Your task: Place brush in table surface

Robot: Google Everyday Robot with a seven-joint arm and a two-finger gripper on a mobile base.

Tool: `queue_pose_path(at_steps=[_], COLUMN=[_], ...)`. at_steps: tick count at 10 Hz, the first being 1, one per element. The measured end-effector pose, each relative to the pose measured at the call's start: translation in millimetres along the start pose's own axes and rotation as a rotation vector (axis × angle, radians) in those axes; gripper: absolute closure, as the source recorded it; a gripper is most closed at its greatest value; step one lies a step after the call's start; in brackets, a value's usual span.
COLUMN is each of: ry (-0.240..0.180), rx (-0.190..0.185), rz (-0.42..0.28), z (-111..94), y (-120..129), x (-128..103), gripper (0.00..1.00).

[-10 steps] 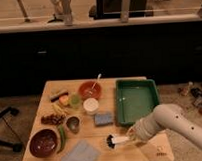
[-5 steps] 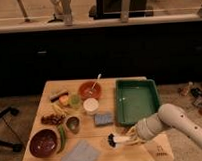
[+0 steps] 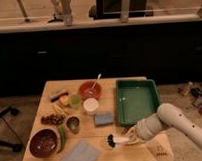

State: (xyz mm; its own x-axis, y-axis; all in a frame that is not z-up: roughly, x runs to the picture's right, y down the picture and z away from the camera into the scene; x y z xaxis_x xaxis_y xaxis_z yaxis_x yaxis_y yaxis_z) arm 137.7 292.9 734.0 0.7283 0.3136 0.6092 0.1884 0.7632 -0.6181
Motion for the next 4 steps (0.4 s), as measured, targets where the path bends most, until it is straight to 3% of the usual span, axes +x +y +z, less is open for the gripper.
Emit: queue_pose_path(at_steps=[2, 4], ry=[-0.005, -0.006], rx=[-0.007, -0.011], rz=[0.010, 0.025], z=[1.3, 3.9], y=[1.6, 1.7], x=[3.7, 10.2], gripper=[0.97, 0.87])
